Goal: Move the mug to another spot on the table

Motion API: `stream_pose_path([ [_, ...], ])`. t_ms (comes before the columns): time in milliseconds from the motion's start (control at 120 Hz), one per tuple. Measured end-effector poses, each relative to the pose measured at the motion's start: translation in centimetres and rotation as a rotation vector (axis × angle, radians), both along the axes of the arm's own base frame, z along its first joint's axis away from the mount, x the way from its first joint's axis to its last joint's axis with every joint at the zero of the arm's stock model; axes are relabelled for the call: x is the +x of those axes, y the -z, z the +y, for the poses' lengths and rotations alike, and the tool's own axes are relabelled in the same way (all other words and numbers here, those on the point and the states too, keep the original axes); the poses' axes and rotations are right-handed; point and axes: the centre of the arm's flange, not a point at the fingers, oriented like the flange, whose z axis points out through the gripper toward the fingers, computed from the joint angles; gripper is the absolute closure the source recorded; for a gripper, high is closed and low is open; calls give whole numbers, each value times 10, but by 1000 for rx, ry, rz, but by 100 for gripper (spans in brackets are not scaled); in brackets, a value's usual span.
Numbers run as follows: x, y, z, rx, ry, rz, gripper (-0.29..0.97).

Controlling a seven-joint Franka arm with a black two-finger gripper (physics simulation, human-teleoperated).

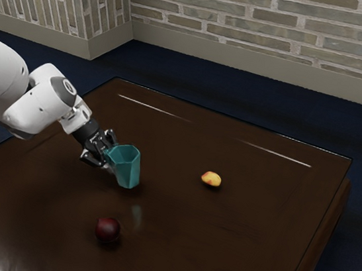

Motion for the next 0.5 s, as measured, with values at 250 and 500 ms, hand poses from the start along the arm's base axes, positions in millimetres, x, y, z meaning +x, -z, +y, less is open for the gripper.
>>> stream_pose_path([
  [250,2,-5,3,13,0,-1,16],
  [500,0,-83,17,110,39,-80,5],
])
